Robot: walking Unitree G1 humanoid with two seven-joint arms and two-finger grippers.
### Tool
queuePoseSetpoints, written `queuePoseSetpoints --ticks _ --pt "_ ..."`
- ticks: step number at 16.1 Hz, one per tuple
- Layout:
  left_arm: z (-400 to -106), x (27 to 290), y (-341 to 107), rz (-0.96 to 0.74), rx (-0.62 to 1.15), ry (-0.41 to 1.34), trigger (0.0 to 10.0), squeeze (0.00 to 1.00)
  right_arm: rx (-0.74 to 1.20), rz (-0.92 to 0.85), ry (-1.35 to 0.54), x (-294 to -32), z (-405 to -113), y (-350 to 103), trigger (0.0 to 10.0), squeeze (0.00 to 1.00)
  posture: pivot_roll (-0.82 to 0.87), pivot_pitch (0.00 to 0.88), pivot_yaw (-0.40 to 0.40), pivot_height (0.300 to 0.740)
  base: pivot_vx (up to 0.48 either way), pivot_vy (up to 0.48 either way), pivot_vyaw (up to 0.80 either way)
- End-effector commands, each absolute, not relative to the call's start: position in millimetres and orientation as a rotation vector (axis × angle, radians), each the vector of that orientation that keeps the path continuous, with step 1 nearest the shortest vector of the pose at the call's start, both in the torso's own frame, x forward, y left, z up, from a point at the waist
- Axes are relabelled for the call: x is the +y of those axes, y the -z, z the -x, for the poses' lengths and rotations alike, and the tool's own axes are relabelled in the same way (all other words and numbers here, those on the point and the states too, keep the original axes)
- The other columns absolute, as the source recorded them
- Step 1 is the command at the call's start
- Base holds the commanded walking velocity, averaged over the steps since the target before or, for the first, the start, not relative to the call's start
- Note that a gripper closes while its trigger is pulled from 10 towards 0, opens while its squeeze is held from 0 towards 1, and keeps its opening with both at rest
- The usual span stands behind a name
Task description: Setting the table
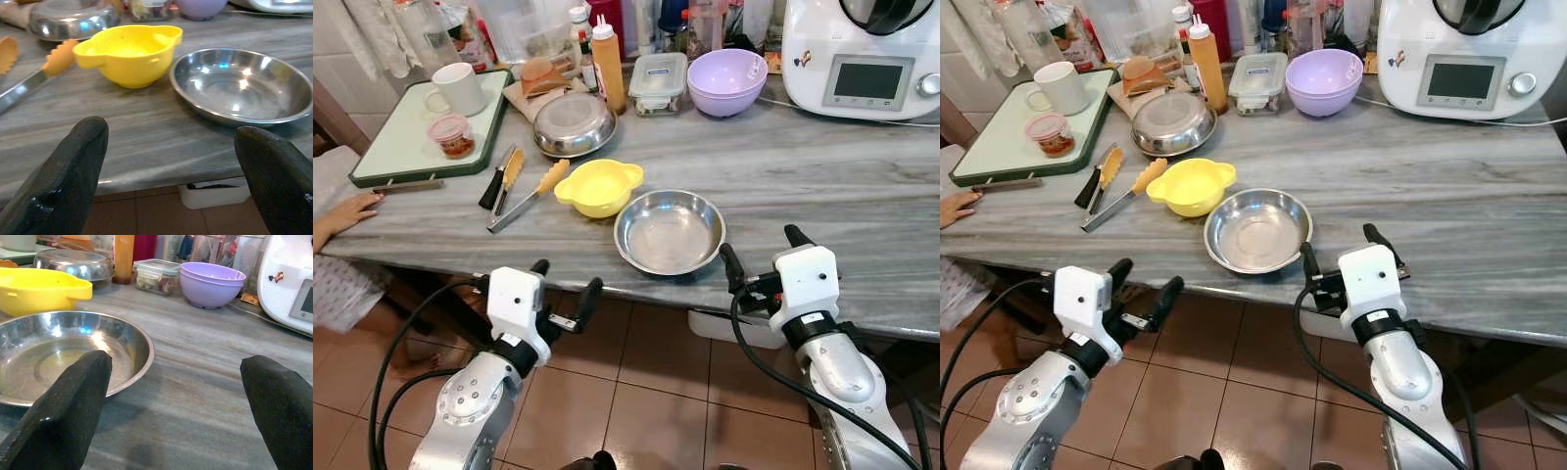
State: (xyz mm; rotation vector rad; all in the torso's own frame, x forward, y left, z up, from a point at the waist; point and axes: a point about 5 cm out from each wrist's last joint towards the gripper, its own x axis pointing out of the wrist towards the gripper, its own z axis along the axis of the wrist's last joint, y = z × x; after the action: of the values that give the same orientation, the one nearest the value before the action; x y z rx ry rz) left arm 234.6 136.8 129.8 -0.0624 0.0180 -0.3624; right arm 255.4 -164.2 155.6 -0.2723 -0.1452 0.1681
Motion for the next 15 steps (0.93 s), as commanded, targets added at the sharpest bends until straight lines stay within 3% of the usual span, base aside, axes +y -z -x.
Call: queuePoseSetpoints --ticks 1,6,15 --pt "-232.8 149.3 -125.5 0.038 0.033 0.293 10.0 0.00 -0.137 0.252 -0.173 -161.5 -255.6 -154.9 10.0 0.00 -0.15 0.133 0.135 0.740 0.000 0.000 0.00" --pt "-235.2 152.9 -125.5 0.010 0.025 0.246 10.0 0.00 -0.121 0.227 -0.185 -157.5 -260.1 -150.8 10.0 0.00 -0.14 0.130 0.135 0.740 0.000 0.000 -0.74" --pt "-245.4 158.6 -131.0 -0.030 -0.001 0.139 10.0 0.00 -0.134 0.212 -0.196 -152.3 -265.4 -152.4 10.0 0.00 -0.13 0.119 0.130 0.740 0.000 0.000 0.00"
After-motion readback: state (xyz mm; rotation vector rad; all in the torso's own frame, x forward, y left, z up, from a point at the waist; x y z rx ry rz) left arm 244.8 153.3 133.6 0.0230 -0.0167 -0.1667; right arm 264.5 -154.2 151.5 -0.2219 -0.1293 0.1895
